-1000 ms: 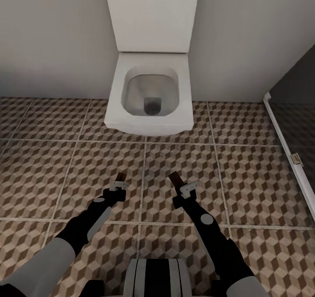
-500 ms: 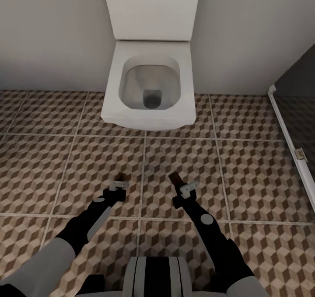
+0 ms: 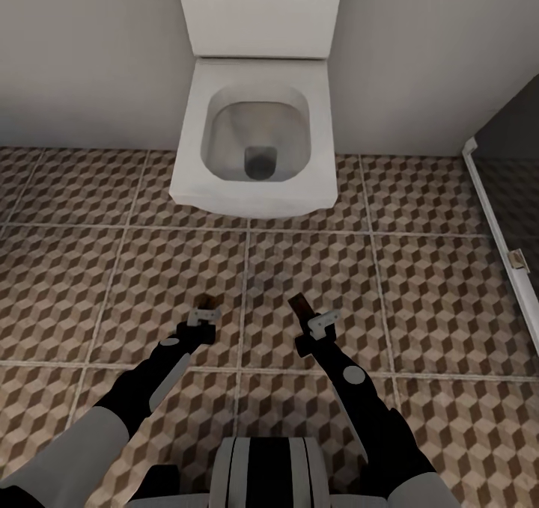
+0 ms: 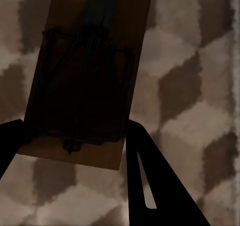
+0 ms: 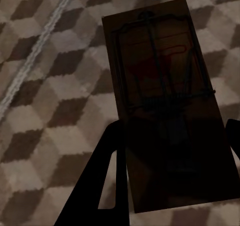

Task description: Take the four mousetraps from the cabinet in the bathroom and place them on the bathroom floor. Make sure all four end up on the same floor surface, and ensure that at least two of them are either under or directly next to the same bathroom sink.

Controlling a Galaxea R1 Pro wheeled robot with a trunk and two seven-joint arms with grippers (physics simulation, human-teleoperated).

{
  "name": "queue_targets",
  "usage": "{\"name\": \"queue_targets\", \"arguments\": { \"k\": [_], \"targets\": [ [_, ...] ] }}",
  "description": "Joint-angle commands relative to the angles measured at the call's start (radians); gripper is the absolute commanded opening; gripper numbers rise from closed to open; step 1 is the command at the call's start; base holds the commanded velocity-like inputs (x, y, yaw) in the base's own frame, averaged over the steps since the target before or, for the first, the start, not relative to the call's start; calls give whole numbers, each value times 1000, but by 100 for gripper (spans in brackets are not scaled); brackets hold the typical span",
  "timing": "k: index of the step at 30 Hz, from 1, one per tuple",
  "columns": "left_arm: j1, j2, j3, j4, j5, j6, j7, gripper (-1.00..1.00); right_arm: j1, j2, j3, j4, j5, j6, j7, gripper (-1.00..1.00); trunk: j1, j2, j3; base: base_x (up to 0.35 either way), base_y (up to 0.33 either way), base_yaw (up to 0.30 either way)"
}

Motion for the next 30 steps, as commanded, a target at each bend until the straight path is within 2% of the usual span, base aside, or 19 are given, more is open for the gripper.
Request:
{"name": "queue_targets", "arguments": {
  "k": [1, 4, 6, 9, 11, 16, 30],
  "targets": [
    [-1, 2, -6, -2, 7, 3, 11, -100, 0, 0, -1, -1, 10, 5, 4, -100, 0, 0, -2, 0, 0, 0],
    [-1, 2, -6, -2, 7, 3, 11, -100, 0, 0, -2, -1, 26, 4, 4, -100, 0, 0, -5, 0, 0, 0],
    [-1, 2, -6, -3, 7, 3, 11, -100, 0, 1, -2, 0, 56, 4, 2, -100, 0, 0, -7, 0, 0, 0],
    [-1, 2, -6, -5, 7, 3, 11, -100, 0, 10, -5, 16, 133, 5, -21, -100, 0, 0, -7, 0, 0, 0],
    [-1, 2, -6, -6, 7, 3, 11, -100, 0, 12, -7, 26, 155, 5, -47, -100, 0, 0, -7, 0, 0, 0],
    [-1, 2, -6, -7, 7, 3, 11, -100, 0, 13, -8, 35, 172, 5, -77, -100, 0, 0, -7, 0, 0, 0],
    [-1, 0, -6, -7, 7, 3, 11, -100, 0, 14, -10, 61, 174, 6, -79, -100, 0, 0, -7, 0, 0, 0]
  ]
}}
